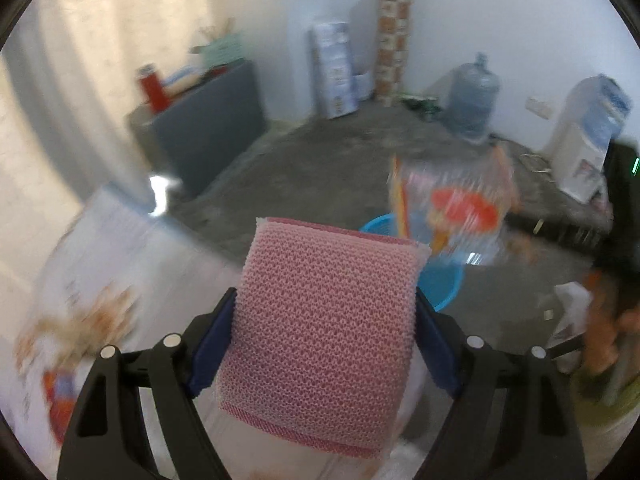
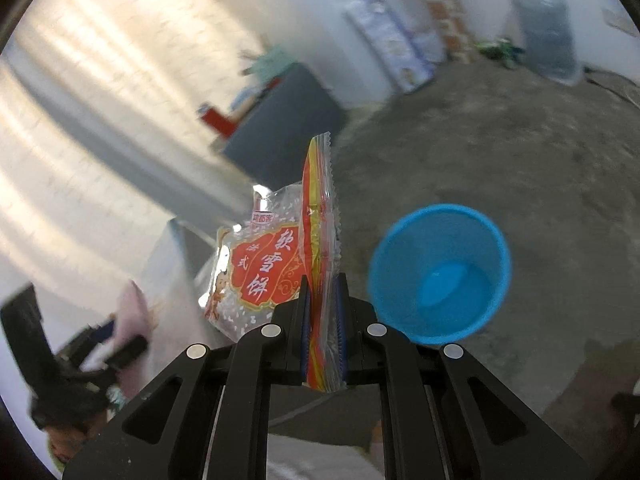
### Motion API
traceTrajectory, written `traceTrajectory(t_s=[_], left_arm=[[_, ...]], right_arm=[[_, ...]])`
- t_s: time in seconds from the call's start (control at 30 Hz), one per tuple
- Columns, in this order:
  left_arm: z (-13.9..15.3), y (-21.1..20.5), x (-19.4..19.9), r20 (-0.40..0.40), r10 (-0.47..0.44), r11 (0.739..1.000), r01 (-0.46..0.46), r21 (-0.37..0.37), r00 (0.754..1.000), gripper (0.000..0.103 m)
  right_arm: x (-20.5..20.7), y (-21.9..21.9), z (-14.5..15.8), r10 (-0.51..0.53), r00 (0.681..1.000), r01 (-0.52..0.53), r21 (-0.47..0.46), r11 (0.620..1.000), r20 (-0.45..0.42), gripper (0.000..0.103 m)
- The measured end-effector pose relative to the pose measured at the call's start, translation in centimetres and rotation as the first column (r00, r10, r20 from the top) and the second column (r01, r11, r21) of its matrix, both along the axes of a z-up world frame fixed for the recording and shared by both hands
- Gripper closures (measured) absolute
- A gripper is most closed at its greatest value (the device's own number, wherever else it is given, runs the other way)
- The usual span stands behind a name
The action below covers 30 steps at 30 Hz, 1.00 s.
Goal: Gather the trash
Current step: 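Carry the snack bag and pink sponge to the blue wastebasket and release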
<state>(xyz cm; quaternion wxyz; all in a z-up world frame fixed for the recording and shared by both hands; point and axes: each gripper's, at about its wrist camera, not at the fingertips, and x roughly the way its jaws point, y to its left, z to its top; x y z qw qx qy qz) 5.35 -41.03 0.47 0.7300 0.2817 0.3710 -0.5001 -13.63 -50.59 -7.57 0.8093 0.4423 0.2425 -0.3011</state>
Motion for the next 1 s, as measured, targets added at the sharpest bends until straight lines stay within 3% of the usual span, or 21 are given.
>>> traceTrajectory(t_s=[0.1,0.23,0.33,0.43,0.67,0.83,1.0], left_arm=[[-1.0,-5.2,-0.2,-0.061,-0.036,0.999,0.038,0.030,0.997,0.022],[-5.9,-13.7,-0.7,-0.122,-0.063,0.979,0.085,0.183,0.991,0.022],[-10.9,-18.9,-0.6,-0.174,-0.052,0.943,0.106,0.317,0.983,0.022],[-16.6,-23.1,-0.2,-0.243,0.033,0.895,0.079,0.440,0.970,0.022],[-26.2,-28.2,0.2,-0.288,0.153,0.794,0.056,0.605,0.946,0.017],[-28.9,-28.6,1.3,-0.296,0.249,0.767,-0.001,0.642,0.922,0.012],[-29.7,-28.5,2.1,-0.274,0.276,0.757,-0.032,0.653,0.921,0.008]], right_arm=[[-1.3,-2.1,-2.6,-0.066,0.996,0.068,0.034,0.997,-0.054,0.094],[-1.2,-4.1,-6.1,-0.122,0.977,0.129,0.032,0.991,-0.172,0.094],[-1.1,-5.3,-8.4,-0.135,0.960,0.146,0.030,0.989,-0.245,0.094],[-1.0,-5.8,-10.4,-0.172,0.925,0.178,-0.013,0.984,-0.339,0.094],[-2.4,-7.4,-12.7,-0.207,0.896,0.219,-0.015,0.976,-0.393,0.094],[-1.2,-8.8,-14.6,-0.170,0.902,0.198,0.029,0.980,-0.396,0.093],[0.7,-10.0,-16.9,-0.119,0.906,0.161,0.071,0.984,-0.407,0.093]])
